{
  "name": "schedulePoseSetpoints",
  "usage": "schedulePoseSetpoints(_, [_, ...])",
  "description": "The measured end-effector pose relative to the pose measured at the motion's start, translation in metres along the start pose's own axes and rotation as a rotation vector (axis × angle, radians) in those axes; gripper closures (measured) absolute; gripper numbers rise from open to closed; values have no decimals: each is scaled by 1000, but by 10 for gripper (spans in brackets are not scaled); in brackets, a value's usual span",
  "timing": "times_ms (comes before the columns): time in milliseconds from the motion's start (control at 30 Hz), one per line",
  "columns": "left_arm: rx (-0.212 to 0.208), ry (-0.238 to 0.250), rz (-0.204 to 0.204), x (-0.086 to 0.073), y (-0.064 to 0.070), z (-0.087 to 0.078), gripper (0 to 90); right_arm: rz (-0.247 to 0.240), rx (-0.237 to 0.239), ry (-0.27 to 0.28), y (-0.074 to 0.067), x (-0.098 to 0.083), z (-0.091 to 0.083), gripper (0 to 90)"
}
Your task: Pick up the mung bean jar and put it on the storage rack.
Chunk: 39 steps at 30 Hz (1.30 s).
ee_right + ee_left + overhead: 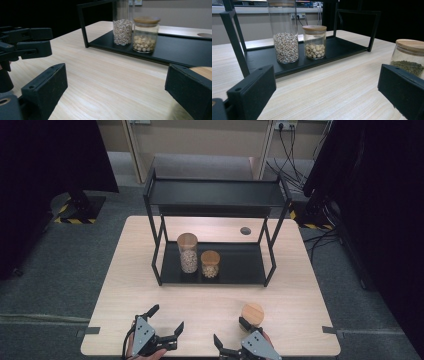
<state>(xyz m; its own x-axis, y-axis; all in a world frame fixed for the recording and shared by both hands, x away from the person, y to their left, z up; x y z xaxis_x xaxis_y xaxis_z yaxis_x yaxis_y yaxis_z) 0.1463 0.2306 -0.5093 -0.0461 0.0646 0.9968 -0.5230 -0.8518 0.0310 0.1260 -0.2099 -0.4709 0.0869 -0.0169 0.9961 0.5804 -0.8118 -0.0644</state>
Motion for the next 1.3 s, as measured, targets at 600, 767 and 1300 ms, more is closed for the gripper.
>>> schedulePoseSetpoints(600, [-1,-3,2,0,0,0,11,-26,-113,18,10,0,-22,46])
schedulePoseSetpoints(767, [-1,-4,2,0,0,0,11,-37,-141,19,13,0,-23,46])
schedulePoseSetpoints(1300, [-2,-3,2,0,0,0,11,-63,-222,-2,23,-7,-15,45])
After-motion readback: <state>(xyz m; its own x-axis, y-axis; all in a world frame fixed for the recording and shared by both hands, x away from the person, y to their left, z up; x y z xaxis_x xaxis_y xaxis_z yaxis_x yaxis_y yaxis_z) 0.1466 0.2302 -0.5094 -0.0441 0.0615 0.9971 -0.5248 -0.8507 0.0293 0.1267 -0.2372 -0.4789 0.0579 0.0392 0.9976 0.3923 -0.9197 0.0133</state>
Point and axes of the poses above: each handheld gripper's, and its own axes: z roughly forward along the jaws, x roughly out of its top, y roughly to its right, the point moved 2 cm from there along z, roughly forward along the jaws, and after that the axes turned 11 degrees about y, right-handed, at the moved point
